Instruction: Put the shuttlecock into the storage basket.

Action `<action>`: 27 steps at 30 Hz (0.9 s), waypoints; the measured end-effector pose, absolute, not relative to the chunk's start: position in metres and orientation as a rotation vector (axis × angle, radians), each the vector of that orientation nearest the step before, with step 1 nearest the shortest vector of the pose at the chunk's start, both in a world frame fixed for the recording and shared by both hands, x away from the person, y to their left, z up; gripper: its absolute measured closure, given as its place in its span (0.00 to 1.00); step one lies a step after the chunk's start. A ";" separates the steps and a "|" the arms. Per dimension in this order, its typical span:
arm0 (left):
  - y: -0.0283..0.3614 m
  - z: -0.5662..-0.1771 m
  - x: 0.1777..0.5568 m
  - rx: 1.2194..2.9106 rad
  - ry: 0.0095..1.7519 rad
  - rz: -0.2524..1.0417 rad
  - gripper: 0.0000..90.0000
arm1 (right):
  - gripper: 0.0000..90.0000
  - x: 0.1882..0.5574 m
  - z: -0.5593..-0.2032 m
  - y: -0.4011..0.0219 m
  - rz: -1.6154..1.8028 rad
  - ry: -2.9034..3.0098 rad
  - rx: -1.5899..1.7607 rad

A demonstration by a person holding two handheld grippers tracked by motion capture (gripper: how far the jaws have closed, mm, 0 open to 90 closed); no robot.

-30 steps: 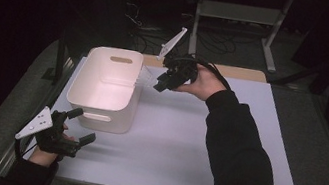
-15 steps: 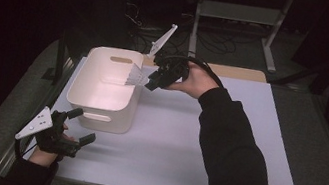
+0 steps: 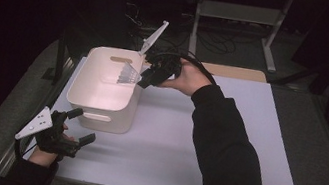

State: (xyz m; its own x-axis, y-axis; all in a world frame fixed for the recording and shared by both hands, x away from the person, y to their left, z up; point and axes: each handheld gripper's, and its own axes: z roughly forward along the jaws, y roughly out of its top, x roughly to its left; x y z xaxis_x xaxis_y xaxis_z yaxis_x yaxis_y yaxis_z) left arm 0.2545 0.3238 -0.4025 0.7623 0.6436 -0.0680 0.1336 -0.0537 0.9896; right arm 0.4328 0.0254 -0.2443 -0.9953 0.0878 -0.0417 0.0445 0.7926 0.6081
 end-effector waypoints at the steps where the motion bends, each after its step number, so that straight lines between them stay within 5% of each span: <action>1: 0.324 -0.402 0.255 1.597 0.639 0.465 0.00 | 0.71 0.433 -0.244 0.025 0.985 2.910 0.108; 27: 0.324 -0.402 0.254 1.596 0.637 0.465 0.00 | 0.71 0.433 -0.256 0.065 1.005 2.942 0.039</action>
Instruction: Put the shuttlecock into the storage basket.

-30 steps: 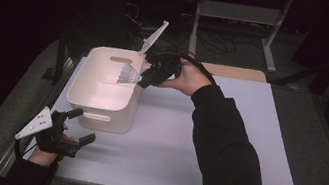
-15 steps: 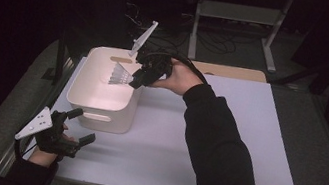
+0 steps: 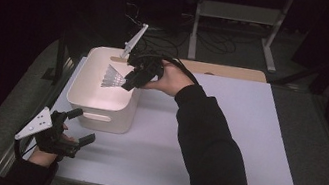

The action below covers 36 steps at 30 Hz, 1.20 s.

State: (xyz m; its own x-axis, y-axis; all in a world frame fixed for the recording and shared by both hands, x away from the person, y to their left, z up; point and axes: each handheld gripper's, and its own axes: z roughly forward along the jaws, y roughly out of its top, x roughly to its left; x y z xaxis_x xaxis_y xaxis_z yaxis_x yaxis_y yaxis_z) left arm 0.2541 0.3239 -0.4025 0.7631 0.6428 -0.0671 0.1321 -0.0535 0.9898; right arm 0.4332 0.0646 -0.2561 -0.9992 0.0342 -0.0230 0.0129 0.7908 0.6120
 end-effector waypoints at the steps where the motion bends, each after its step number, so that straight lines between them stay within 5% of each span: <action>1: 0.324 -0.402 0.254 1.597 0.636 0.466 0.00 | 0.71 0.434 -0.259 0.068 1.003 2.946 0.033; 36: 0.324 -0.403 0.253 1.593 0.638 0.467 0.00 | 0.71 0.435 -0.288 0.099 0.944 3.019 -0.011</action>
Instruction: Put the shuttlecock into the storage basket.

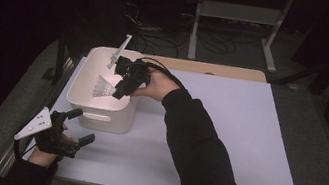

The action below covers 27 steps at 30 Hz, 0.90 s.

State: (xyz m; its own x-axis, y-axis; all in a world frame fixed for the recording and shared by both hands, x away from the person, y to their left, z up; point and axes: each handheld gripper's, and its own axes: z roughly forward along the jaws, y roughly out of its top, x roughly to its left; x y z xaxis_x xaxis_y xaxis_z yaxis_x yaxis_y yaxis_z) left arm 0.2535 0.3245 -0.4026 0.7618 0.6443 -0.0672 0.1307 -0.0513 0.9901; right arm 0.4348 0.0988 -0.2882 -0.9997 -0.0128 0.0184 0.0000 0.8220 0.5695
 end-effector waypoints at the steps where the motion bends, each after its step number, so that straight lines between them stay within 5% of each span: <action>1: 0.324 -0.403 0.253 1.593 0.638 0.467 0.00 | 0.71 0.435 -0.290 0.100 -0.922 -2.980 0.011; 27: 0.325 -0.403 0.253 1.593 0.637 0.466 0.00 | 0.70 0.439 -0.309 0.112 -0.856 -2.974 -0.003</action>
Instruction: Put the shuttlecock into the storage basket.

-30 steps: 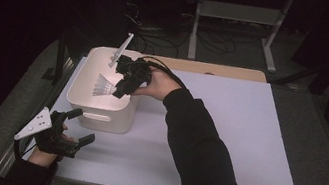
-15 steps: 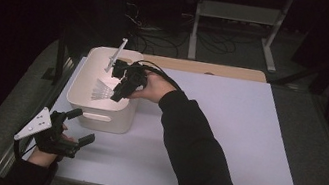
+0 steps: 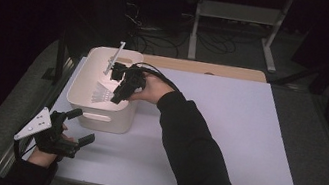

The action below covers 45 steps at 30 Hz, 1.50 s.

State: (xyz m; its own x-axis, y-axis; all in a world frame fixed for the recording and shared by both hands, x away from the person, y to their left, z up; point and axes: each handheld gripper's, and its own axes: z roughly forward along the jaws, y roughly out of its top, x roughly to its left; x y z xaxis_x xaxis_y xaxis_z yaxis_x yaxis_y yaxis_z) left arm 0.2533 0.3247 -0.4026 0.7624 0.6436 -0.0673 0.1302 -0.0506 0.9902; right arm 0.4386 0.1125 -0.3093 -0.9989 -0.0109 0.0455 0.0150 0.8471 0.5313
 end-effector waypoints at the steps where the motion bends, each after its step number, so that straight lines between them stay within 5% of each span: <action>1: 0.325 -0.403 0.253 1.593 0.637 0.466 0.00 | 0.70 0.439 -0.309 0.112 -0.857 -2.968 -0.011; 2: 0.325 -0.403 0.253 1.593 0.637 0.466 0.00 | 0.62 0.440 -0.309 0.112 -0.864 -2.966 -0.027; 21: 0.325 -0.403 0.253 1.593 0.639 0.464 0.00 | 0.37 0.441 -0.296 0.095 -0.951 -2.965 -0.104; 26: 0.325 -0.403 0.253 1.596 0.639 0.461 0.00 | 0.21 0.441 -0.293 0.085 -1.023 -2.990 -0.177; 45: 0.325 -0.403 0.254 1.597 0.642 0.460 0.00 | 0.01 0.434 -0.275 0.053 -1.141 -2.988 -0.260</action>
State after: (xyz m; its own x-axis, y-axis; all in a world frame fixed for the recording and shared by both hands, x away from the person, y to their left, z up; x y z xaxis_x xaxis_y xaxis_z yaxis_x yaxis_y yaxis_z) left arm 0.2536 0.3249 -0.4026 0.7621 0.6434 -0.0725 0.1382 -0.0523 0.9890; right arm 0.4339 0.0532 -0.2751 -0.9846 0.1745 -0.0052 0.1265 0.7343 0.6670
